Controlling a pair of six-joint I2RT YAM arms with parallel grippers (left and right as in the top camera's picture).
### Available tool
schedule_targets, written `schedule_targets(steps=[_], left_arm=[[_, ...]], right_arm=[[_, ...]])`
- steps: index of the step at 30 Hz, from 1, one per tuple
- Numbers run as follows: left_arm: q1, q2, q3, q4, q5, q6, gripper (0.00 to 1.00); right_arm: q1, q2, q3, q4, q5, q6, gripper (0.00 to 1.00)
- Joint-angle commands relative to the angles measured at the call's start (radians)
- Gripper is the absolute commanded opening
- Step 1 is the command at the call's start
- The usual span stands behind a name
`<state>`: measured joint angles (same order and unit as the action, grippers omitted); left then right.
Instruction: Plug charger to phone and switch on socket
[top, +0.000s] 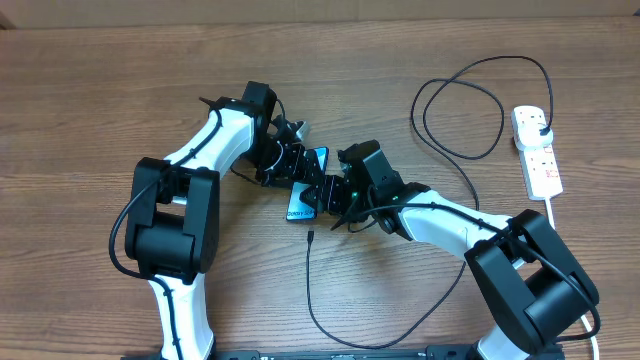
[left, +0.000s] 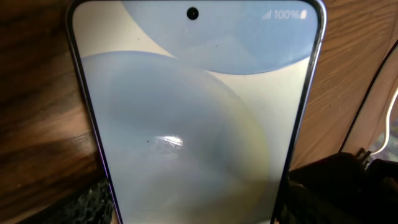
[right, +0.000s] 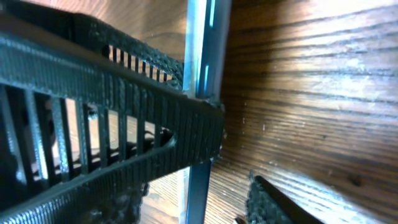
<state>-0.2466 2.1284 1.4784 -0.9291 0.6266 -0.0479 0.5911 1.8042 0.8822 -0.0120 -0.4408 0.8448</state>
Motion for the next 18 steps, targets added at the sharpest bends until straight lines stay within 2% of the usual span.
schedule_targets(steps=[1,8,18], left_arm=[[-0.01,0.01,-0.006,-0.013,0.078,0.027,0.8],[-0.011,0.01,-0.006,-0.013,0.088,0.027,0.81],[-0.011,0.01,-0.006,-0.013,0.106,0.027,0.84]], right_arm=[[0.01,0.003,0.007,0.032,0.023,0.053,0.49],[0.019,0.003,0.007,0.034,0.053,0.053,0.45],[0.019,0.003,0.007,0.034,0.081,0.053,0.22]])
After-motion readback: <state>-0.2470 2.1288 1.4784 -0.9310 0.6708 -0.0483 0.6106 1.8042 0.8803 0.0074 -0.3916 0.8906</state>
